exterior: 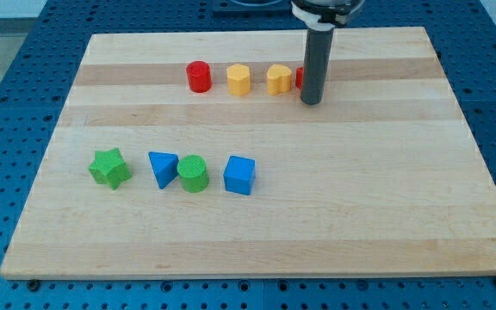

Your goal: Slide the blue triangle downwards slightly

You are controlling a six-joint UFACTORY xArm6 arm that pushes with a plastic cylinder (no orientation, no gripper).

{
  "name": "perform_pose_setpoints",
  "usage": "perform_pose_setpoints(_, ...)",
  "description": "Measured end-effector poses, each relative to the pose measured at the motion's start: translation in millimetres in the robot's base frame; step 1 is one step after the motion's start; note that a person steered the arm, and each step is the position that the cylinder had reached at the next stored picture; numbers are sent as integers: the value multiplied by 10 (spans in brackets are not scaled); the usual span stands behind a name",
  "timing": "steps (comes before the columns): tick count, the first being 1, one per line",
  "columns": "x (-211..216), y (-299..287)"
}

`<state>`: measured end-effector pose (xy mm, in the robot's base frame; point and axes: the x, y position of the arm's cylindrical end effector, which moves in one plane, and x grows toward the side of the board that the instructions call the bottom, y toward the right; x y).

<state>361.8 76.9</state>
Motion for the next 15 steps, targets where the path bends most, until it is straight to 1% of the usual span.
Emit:
perform_pose_setpoints(2, 392, 18)
perform_pose_setpoints(3, 558, 181)
perform_pose_setpoints(4, 594, 215)
perform_pose_setpoints(5, 594, 103)
perform_pose_setpoints(6, 594, -158)
perform_pose_setpoints(9, 591, -183)
perform_pose_setpoints(10, 572, -354)
perform_pose_setpoints(12, 572, -945)
perform_pose_setpoints(14, 581, -1732)
perform_pose_setpoints(15, 821, -1777)
